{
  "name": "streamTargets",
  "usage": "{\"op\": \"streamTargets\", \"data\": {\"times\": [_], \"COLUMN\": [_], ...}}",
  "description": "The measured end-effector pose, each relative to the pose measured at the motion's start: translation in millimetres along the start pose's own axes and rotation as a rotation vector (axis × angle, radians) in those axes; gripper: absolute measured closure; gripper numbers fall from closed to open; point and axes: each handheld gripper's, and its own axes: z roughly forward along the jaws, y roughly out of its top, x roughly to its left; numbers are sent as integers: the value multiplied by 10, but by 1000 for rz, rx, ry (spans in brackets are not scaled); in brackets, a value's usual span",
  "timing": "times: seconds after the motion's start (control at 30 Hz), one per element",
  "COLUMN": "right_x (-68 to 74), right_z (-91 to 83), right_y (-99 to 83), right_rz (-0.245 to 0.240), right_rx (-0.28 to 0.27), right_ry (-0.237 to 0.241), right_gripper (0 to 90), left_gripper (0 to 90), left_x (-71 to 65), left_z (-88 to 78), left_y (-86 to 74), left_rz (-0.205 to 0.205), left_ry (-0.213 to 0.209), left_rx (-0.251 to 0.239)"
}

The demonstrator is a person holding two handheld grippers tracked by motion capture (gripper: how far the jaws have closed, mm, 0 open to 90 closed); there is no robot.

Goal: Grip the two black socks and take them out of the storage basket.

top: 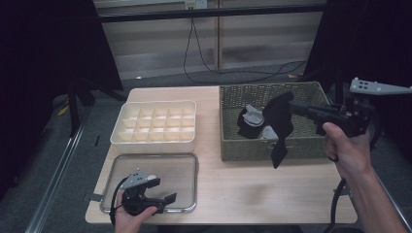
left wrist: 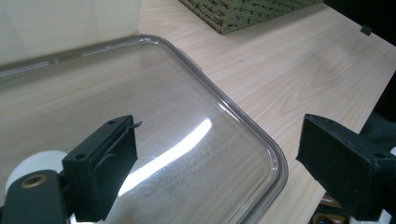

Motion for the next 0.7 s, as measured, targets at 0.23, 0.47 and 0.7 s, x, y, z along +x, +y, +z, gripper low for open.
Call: {"op": "streamTargets", "data": {"times": [0.23, 0.47, 0.7], "right_x": [18, -7, -97], "right_z": [-7, 85, 239], "right_y": [-338, -603, -920], "right_rz": [46, 76, 119], "right_rx": [19, 52, 112], "right_ry": [24, 28, 44], "right_gripper": [891, 891, 891], "left_gripper": [135, 158, 157], "left_x": [-64, -60, -43], "left_z": [43, 50, 60], "left_y": [9, 16, 15], "left_rz": [27, 27, 26], "left_ry": [-24, -29, -27], "left_rx": [23, 15, 21]}}
